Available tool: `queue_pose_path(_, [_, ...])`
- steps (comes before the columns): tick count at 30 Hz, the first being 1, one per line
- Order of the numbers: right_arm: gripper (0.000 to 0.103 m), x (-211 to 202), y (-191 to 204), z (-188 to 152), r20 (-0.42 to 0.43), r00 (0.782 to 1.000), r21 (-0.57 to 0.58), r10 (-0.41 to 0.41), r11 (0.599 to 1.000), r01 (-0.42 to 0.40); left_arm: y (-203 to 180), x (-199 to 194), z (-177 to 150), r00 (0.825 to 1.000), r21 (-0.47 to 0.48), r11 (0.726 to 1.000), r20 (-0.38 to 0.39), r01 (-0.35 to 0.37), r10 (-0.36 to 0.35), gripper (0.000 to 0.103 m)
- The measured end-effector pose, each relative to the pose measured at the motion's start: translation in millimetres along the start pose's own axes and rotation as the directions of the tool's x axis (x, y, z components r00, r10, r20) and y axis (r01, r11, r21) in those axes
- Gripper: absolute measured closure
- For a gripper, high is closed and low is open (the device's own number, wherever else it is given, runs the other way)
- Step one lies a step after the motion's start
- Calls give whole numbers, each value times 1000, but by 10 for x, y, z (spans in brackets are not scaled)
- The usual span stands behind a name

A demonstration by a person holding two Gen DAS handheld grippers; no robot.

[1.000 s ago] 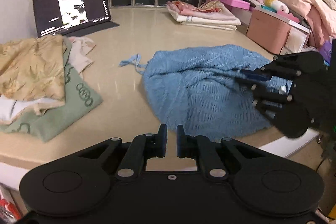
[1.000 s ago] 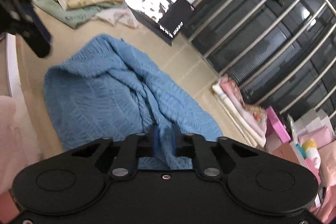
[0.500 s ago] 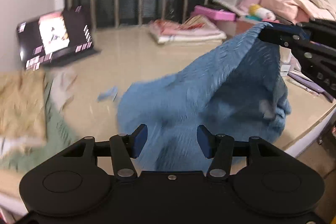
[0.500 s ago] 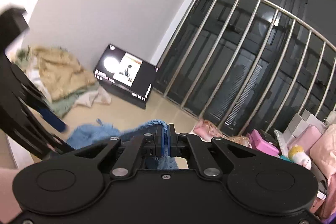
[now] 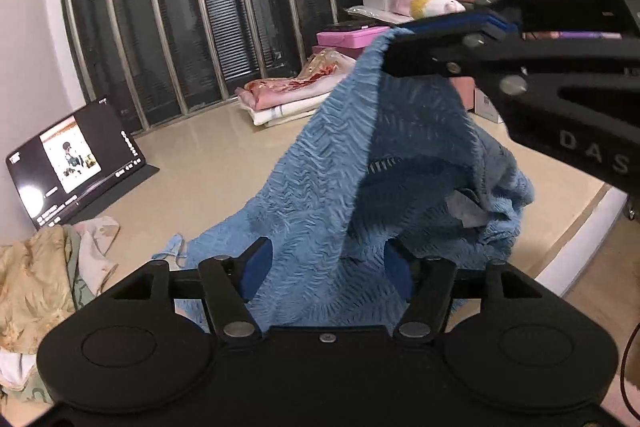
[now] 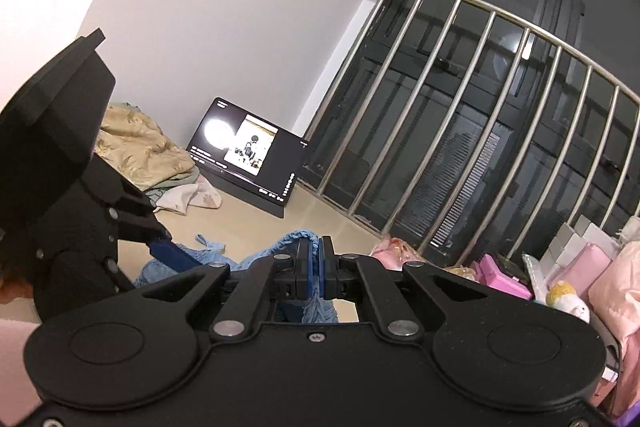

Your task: Fold clothes

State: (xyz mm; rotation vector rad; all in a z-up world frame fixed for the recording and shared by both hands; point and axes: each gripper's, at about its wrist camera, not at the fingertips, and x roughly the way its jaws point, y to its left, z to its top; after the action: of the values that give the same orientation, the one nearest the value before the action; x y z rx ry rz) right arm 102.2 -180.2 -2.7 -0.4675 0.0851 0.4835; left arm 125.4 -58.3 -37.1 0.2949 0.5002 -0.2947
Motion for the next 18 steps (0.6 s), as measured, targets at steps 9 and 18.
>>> queue_pose_path(9, [101, -40, 68, -27, -7, 1000, 11, 5, 1000, -5, -50, 40, 6, 999, 37, 998, 7, -48, 48, 42])
queue_pose_path(18, [101, -85, 80, -85, -28, 1000, 40, -12, 999, 13, -231, 10, -90, 995, 121, 988, 23, -98, 96, 42])
